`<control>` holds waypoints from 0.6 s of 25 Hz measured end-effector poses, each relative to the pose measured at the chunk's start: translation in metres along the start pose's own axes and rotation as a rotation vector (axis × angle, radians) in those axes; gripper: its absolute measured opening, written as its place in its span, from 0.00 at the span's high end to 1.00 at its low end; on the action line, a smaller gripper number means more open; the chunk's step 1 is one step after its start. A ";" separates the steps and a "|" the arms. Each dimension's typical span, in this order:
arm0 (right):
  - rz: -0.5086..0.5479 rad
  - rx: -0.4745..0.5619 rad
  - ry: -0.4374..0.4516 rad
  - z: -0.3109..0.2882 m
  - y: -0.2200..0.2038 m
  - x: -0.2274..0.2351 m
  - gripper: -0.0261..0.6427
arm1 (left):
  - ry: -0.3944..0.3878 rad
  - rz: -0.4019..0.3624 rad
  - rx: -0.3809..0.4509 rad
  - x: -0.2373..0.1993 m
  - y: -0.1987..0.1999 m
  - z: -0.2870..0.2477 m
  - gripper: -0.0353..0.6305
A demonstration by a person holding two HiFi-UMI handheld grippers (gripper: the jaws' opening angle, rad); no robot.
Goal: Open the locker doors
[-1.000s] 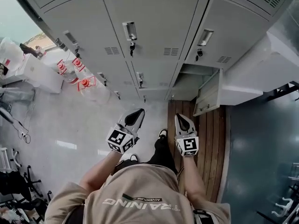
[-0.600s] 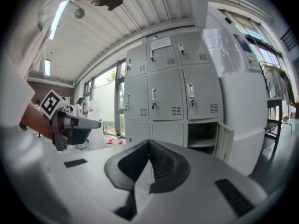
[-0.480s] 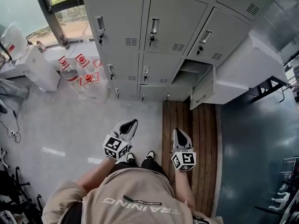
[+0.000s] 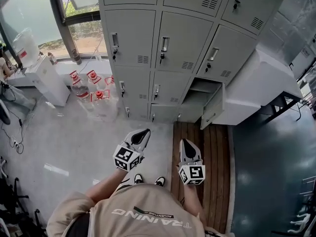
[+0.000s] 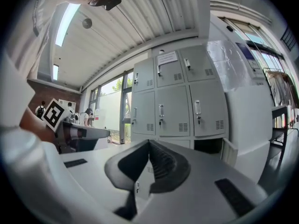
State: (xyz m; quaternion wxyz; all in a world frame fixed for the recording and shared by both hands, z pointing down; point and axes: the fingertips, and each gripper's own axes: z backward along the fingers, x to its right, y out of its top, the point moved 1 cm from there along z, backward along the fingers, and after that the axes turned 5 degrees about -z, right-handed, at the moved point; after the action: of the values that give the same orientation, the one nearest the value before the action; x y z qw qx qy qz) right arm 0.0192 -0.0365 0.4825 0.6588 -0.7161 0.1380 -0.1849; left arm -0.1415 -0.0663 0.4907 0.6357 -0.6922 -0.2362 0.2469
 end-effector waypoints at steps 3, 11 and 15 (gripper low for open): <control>0.003 -0.018 0.013 0.002 0.001 -0.002 0.94 | 0.009 0.007 -0.009 0.002 0.000 0.002 0.94; 0.017 -0.002 0.031 0.002 0.013 -0.004 0.94 | 0.024 0.013 -0.015 0.003 -0.005 0.006 0.94; 0.038 0.014 0.051 -0.004 0.019 -0.009 0.94 | 0.028 0.001 -0.007 0.000 0.001 0.007 0.94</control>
State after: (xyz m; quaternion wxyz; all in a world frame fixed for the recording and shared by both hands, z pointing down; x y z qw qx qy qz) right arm 0.0101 -0.0372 0.4632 0.6634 -0.7038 0.1671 -0.1912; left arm -0.1462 -0.0615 0.4896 0.6363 -0.6981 -0.2277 0.2366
